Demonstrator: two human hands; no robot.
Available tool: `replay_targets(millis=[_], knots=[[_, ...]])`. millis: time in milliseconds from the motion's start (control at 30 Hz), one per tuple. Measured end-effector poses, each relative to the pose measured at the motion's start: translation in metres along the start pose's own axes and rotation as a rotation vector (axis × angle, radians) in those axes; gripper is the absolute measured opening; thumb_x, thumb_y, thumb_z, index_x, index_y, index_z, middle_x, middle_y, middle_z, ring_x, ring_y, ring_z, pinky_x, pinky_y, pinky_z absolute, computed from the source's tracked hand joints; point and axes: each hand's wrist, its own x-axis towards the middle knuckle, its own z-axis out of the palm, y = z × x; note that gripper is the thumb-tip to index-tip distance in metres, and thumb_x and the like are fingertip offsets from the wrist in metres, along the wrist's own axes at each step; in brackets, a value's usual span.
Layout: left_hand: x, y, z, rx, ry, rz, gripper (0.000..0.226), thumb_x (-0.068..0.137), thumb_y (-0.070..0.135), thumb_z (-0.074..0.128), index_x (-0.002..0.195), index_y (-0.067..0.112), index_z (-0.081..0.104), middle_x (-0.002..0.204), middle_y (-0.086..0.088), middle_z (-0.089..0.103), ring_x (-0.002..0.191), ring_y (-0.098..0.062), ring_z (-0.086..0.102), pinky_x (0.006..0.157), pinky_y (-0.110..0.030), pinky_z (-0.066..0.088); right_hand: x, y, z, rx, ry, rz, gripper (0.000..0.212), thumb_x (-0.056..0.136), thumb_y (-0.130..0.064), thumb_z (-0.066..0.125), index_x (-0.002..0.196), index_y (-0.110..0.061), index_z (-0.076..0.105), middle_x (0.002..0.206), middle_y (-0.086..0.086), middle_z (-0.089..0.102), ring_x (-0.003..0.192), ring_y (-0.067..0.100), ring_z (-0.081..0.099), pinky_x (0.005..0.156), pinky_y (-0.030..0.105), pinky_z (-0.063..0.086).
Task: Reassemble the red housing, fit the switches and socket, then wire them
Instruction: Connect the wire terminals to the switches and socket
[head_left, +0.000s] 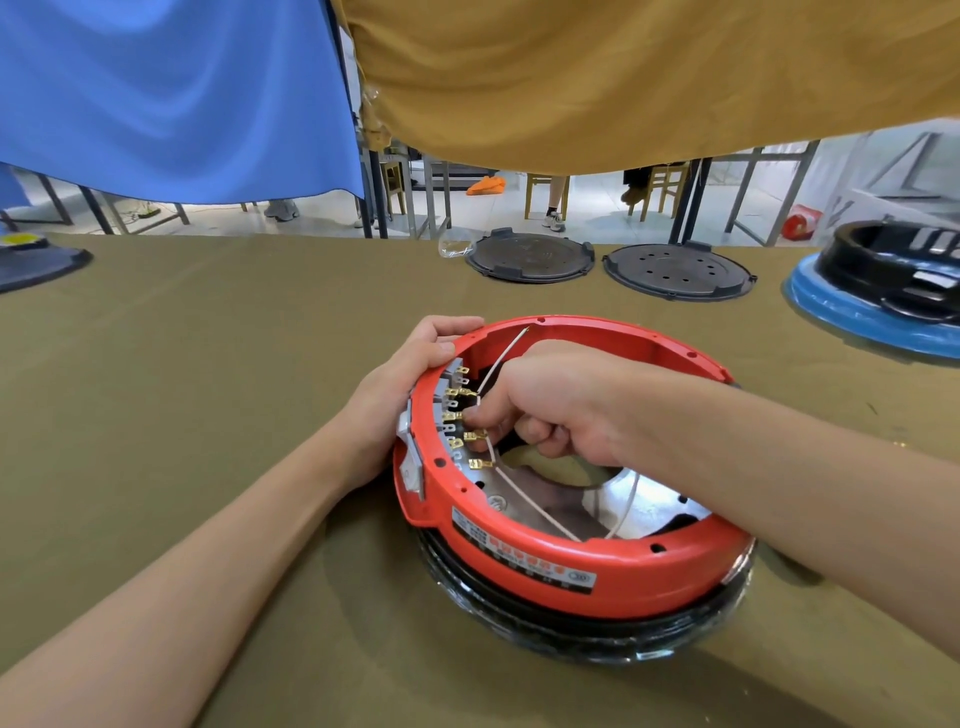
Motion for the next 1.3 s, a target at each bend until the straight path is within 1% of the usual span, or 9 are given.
replay_targets(millis=[100,267,433,600,800,933,1067,1200,1300], knots=[[-0.001,0.001,0.001,-0.003,0.006,0.008,0.03,0.086,0.027,0.05,0.111,0.024,0.066,0.103,-0.003,0.07,0.084,-0.017,0.067,0.078,-0.036,0.051,0.001,0.0,0.0,-0.011,0.005,-0.004,0.021,0.087,0.001,0.064,0.069,-0.008,0.056,0.052,0.006,0.06,0.029,0.005,0.026,0.03,0.014,0.019],[-0.002,0.001,0.003,-0.016,-0.016,-0.003,0.033,0.086,0.026,0.049,0.115,0.02,0.062,0.089,-0.004,0.068,0.069,-0.016,0.065,0.071,-0.037,0.048,0.001,0.0,0.0,-0.03,0.007,0.001,0.018,0.086,0.0,0.065,0.072,-0.008,0.057,0.064,0.009,0.063,0.029,0.005,0.025,0.03,0.013,0.02],[0.0,0.002,0.004,0.014,0.03,0.012,0.031,0.085,0.026,0.049,0.111,0.021,0.064,0.101,0.002,0.071,0.085,-0.016,0.066,0.083,-0.036,0.05,0.003,-0.001,-0.001,-0.056,-0.008,0.016,0.014,0.085,-0.001,0.066,0.074,-0.007,0.059,0.07,0.01,0.067,0.031,0.005,0.025,0.031,0.014,0.02],[-0.001,0.002,0.003,0.033,0.033,-0.001,0.029,0.086,0.026,0.05,0.109,0.025,0.067,0.1,0.0,0.071,0.086,-0.016,0.067,0.082,-0.035,0.052,0.005,-0.001,-0.004,-0.052,-0.039,0.031,0.019,0.086,-0.002,0.067,0.071,-0.008,0.057,0.063,0.007,0.067,0.031,0.004,0.025,0.031,0.014,0.019],[-0.001,0.005,0.005,0.053,0.099,-0.02,0.029,0.081,0.025,0.054,0.106,0.023,0.068,0.1,-0.008,0.07,0.088,-0.023,0.065,0.092,-0.046,0.048,0.005,-0.003,-0.009,-0.067,-0.088,0.037,0.013,0.093,-0.008,0.059,0.08,-0.009,0.056,0.066,0.004,0.07,0.032,0.003,0.027,0.03,0.012,0.02],[0.0,0.006,0.007,0.095,0.162,-0.007,0.03,0.077,0.024,0.055,0.104,0.017,0.065,0.096,-0.01,0.07,0.085,-0.023,0.064,0.088,-0.044,0.048,0.006,-0.002,-0.008,-0.089,-0.09,0.022,0.012,0.093,-0.007,0.058,0.081,-0.008,0.056,0.06,0.003,0.069,0.032,0.003,0.027,0.029,0.013,0.02],[-0.002,0.005,0.009,0.061,0.126,0.005,0.026,0.081,0.026,0.054,0.103,0.015,0.063,0.101,-0.013,0.061,0.084,-0.021,0.061,0.084,-0.04,0.047,0.007,-0.001,-0.006,-0.107,-0.066,-0.015,0.016,0.091,-0.004,0.06,0.076,-0.007,0.056,0.057,0.003,0.068,0.031,0.004,0.028,0.03,0.013,0.02],[-0.002,0.005,0.009,0.054,0.092,0.017,0.021,0.089,0.023,0.05,0.106,0.016,0.059,0.1,-0.01,0.059,0.079,-0.017,0.061,0.076,-0.033,0.049,0.011,0.0,-0.002,-0.138,0.01,-0.024,0.02,0.089,-0.004,0.063,0.072,-0.011,0.054,0.076,0.013,0.06,0.035,0.008,0.027,0.032,0.015,0.02],[0.0,0.005,0.009,0.085,0.086,0.036,0.017,0.098,0.016,0.044,0.107,0.016,0.058,0.101,-0.005,0.061,0.081,-0.014,0.062,0.078,-0.031,0.049,0.013,0.0,0.002,-0.179,0.049,-0.025,0.022,0.088,-0.004,0.062,0.069,-0.013,0.055,0.086,0.014,0.059,0.043,0.011,0.027,0.034,0.017,0.021]])
